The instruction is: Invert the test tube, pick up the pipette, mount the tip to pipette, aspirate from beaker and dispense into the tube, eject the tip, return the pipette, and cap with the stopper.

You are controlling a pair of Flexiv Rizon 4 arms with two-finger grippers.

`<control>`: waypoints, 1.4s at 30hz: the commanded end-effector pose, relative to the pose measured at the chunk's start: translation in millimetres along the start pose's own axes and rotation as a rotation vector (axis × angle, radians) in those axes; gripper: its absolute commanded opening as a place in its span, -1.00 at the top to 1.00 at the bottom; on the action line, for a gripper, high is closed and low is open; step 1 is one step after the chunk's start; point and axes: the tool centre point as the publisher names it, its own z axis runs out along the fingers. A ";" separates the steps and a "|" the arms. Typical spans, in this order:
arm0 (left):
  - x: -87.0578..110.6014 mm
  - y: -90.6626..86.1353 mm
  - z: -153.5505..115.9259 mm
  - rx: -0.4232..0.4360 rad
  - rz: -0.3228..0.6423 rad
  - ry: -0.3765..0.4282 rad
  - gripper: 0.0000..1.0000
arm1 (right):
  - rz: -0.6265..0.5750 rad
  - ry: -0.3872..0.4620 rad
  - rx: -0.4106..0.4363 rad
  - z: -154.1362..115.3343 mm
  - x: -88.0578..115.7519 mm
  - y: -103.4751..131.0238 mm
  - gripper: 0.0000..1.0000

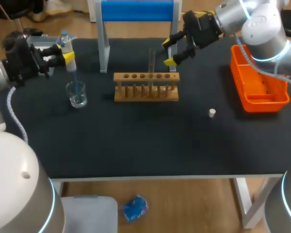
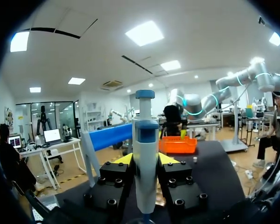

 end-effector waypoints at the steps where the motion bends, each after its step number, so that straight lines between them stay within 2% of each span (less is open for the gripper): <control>1: -1.2 -11.4 -0.9 -0.013 0.010 -0.002 1.00 | 0.000 0.003 0.002 -0.7 -0.8 0.1 -1.00; 12: -9.8 -19.3 2.9 -0.020 0.029 -0.003 1.00 | 0.000 0.003 0.002 -0.7 -0.8 0.1 -1.00; 20: -10.1 -20.2 3.0 -0.024 0.028 0.000 1.00 | 0.000 0.003 0.002 -0.7 -0.8 0.1 -1.00; 25: -8.1 -27.8 2.7 -0.026 0.028 0.002 1.00 | 0.000 0.003 0.002 -0.7 -0.8 0.1 -1.00; 31: -3.9 -45.3 3.7 -0.066 0.009 0.002 1.00 | 0.000 0.003 0.002 -0.7 -0.8 0.1 -1.00; 42: 8.9 -98.7 16.9 -0.109 -0.035 0.020 1.00 | 0.000 0.003 0.002 -0.7 -0.8 0.1 -1.00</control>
